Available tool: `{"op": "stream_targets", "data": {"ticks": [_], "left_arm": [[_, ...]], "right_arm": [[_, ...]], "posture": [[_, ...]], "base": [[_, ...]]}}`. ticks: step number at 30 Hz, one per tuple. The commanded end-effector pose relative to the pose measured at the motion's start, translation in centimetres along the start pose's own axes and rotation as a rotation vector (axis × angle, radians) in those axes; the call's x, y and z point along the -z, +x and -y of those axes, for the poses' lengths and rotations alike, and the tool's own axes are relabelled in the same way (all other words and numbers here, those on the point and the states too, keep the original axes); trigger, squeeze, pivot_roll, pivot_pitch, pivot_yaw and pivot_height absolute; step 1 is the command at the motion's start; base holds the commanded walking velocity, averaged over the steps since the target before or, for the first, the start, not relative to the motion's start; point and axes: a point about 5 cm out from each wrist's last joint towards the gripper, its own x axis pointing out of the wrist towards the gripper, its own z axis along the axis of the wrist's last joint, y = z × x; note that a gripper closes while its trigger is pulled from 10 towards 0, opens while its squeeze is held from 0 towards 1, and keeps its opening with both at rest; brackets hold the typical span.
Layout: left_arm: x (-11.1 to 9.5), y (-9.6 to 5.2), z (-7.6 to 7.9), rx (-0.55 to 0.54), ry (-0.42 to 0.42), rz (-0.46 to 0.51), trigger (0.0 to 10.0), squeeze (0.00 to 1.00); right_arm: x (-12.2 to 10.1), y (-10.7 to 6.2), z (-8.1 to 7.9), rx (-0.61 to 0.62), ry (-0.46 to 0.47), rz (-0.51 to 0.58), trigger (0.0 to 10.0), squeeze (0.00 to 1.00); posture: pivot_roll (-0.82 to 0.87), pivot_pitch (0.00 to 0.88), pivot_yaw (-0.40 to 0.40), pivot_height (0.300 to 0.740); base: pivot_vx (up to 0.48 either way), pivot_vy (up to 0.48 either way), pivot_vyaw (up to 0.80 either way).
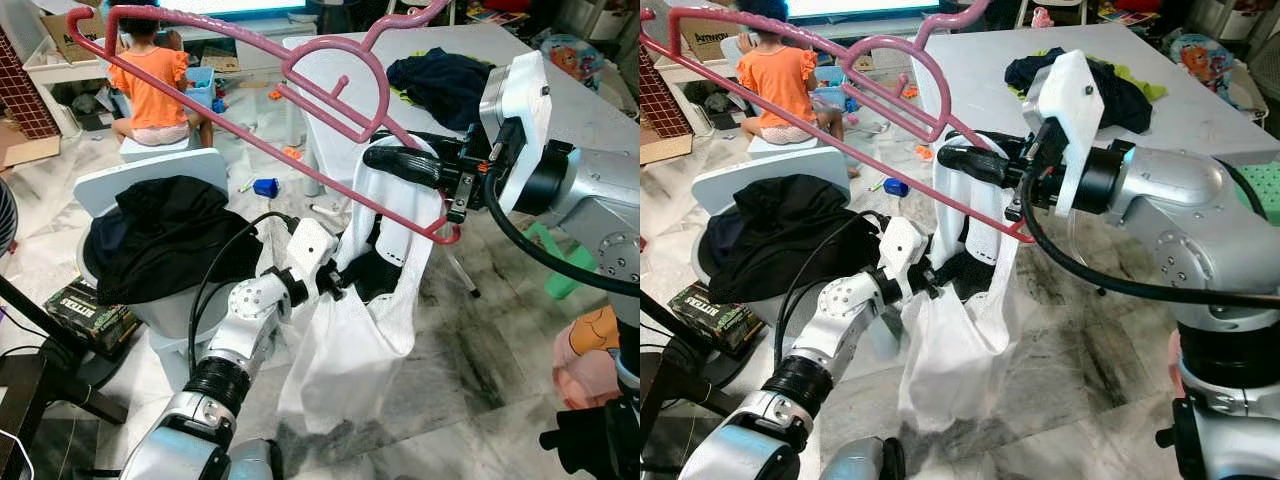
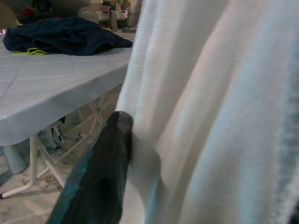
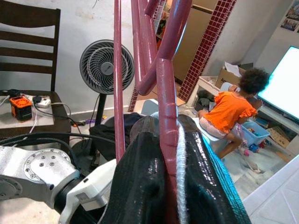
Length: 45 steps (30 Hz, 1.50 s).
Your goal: Hang hanger
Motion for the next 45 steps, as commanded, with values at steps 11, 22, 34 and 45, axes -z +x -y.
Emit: {"op": "stream_targets", "data": {"ticks": [11, 22, 34, 45], "left_arm": [[0.5, -0.7, -0.1, 0.016, -0.008, -0.01, 0.0, 0.0], [0.5, -0.7, -0.1, 0.016, -0.008, -0.01, 0.0, 0.0], [1.4, -1.6, -0.2, 0.043, -0.036, -0.06, 0.0, 0.0], [3.9, -2.5, -1.4, -0.019, -0.029, -0.311, 0.0, 0.0]], "right_arm": [[0.1, -0.6, -0.1, 0.007, 0.014, 0.018, 10.0, 0.0], [0.1, -0.6, -0.1, 0.007, 0.014, 0.018, 10.0, 0.0], [1.5, -0.7, 1.5, 0.147, 0.094, 0.069, 10.0, 0.0], [9.1, -1.0, 2.9, 0.424, 0.086, -0.172, 10.0, 0.0]], "posture": [[-0.1, 0.0, 0.02, 0.74], [-0.1, 0.0, 0.02, 0.74], [-0.09, 0.0, 0.013, 0.74], [-0.08, 0.0, 0.025, 0.74]], "base": [[0.0, 0.0, 0.0], [0.0, 0.0, 0.0], [0.0, 0.0, 0.0], [0.0, 0.0, 0.0]]}}
